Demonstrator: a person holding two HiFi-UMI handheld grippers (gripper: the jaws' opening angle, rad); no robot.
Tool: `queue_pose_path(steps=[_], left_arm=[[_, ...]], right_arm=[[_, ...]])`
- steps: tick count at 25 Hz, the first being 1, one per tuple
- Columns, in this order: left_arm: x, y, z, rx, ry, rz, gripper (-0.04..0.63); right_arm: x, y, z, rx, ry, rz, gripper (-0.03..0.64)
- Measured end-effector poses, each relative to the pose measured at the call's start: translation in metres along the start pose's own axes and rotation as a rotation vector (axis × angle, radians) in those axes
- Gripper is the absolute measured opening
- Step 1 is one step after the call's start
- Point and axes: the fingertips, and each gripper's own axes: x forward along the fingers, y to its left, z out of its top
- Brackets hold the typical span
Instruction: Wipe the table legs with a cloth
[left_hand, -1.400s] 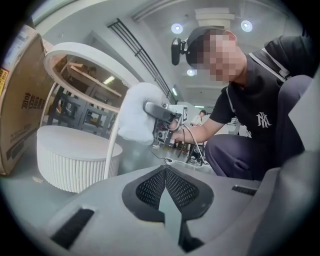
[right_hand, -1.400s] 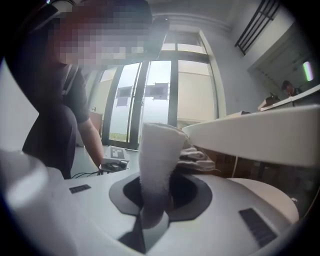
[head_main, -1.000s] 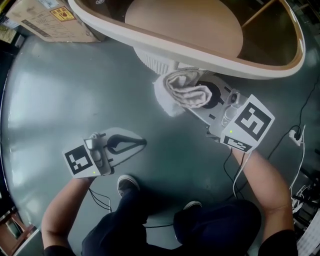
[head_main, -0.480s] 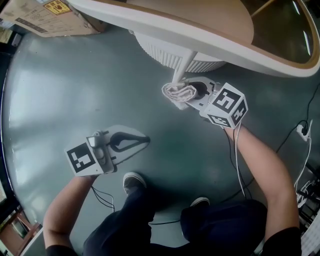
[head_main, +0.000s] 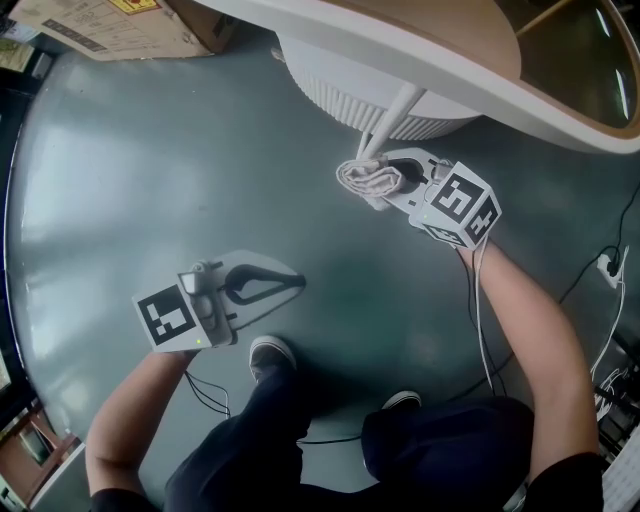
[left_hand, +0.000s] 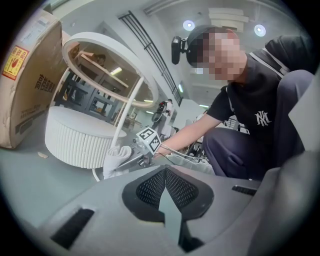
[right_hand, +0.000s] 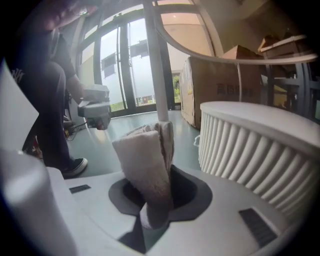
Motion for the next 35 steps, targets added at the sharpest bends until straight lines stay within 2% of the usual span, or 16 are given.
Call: queue_pose_path(steps=[3, 5, 8, 11, 17, 20, 22, 24, 28, 35], left_arm=[[-0.002, -0.004, -0.002, 0.01, 0.01, 0.001, 0.006], [-0.002, -0.007, -0.003, 0.007, 0.013, 0.007, 0.006], [-0.003, -0.009, -0.001, 0.012, 0.013, 0.011, 0.006], [-0.002, -0.009, 0.005, 0.025, 0.007, 0.011, 0.006], [0.008, 0.003, 0.036, 0.049, -0.051, 0.029, 0.006], [0.018, 0.001, 0.054, 0.086, -0.064, 0.002, 0.006], [0.02, 0.0, 0.06, 0.1, -0.064, -0.011, 0.006], [0.018, 0.0, 0.059, 0.106, -0.06, -0.018, 0.006], [0.014, 0.003, 0.038, 0.075, -0.039, -0.011, 0.006], [0.0, 0.007, 0.016, 0.023, -0.033, 0.024, 0.006]], right_arm=[[0.019, -0.005, -0.033, -0.024, 0.135, -0.003, 0.075], [0.03, -0.008, -0.055, 0.004, 0.222, -0.009, 0.075], [0.03, -0.006, -0.063, 0.059, 0.268, -0.021, 0.075], [-0.004, 0.001, -0.032, 0.058, 0.157, -0.03, 0.075], [-0.113, -0.009, 0.106, 0.039, -0.272, -0.142, 0.075], [-0.147, -0.016, 0.168, -0.027, -0.437, -0.225, 0.075], [-0.154, -0.014, 0.198, -0.089, -0.513, -0.256, 0.075], [-0.147, -0.008, 0.21, -0.16, -0.539, -0.246, 0.075], [-0.126, 0.005, 0.203, -0.277, -0.499, -0.197, 0.075], [-0.125, 0.007, 0.197, -0.283, -0.576, -0.127, 0.074]])
